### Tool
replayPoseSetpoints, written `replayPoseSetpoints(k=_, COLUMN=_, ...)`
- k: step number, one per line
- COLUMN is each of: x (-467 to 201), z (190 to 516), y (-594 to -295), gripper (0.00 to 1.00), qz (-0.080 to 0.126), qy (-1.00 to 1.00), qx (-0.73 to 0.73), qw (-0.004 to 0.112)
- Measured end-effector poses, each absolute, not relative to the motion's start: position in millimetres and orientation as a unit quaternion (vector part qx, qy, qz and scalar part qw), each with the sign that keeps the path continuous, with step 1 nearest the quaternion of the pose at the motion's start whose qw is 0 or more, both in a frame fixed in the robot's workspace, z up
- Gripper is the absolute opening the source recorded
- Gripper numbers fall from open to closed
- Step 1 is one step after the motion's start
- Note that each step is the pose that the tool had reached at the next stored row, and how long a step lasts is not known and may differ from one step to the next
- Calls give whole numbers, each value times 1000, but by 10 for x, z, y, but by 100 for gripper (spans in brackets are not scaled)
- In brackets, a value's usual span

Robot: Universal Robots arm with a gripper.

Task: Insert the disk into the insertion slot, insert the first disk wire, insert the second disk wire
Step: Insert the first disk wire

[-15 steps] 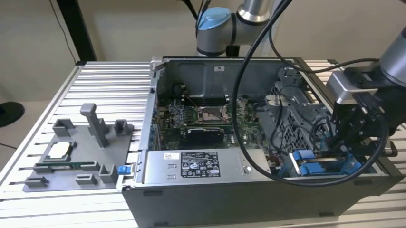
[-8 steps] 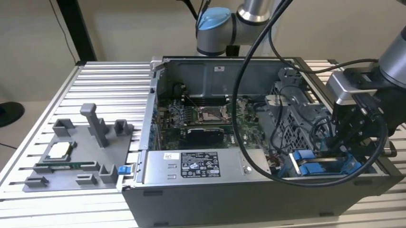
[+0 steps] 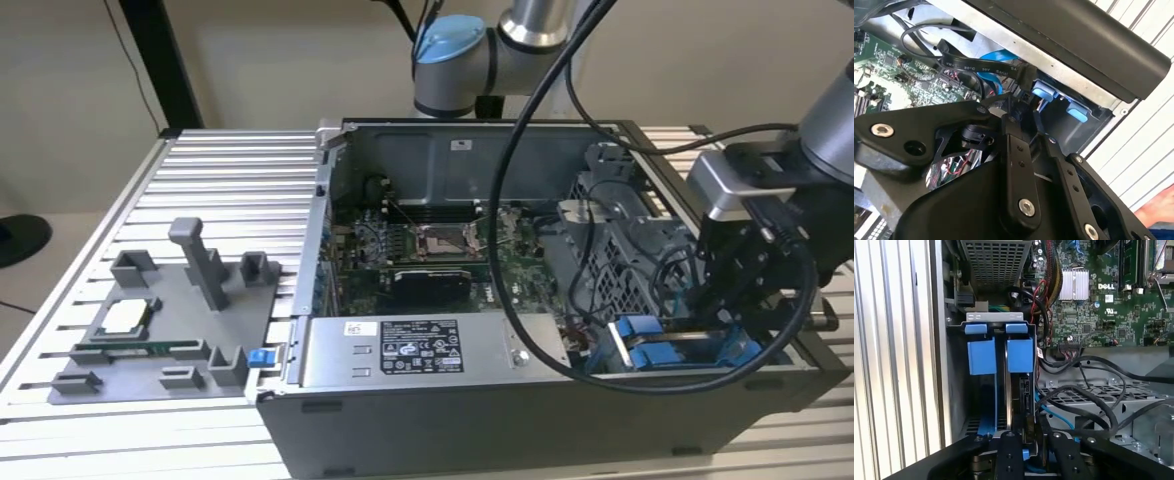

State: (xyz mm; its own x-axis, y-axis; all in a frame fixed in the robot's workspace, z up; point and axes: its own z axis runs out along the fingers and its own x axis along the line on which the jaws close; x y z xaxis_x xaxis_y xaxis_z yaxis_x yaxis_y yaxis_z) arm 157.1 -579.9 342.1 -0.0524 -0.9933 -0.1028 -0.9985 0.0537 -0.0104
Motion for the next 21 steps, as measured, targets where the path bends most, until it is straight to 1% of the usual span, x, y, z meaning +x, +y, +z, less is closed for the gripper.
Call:
replayPoseSetpoints(k=14, x=1571, z=4000, y=-5799, gripper=0, qz=33, qy=725, qx=-687, qw=40)
replayPoseSetpoints(k=21, x=1571, z=4011, y=-5799, gripper=0, qz=32, qy=725, qx=-687, qw=40)
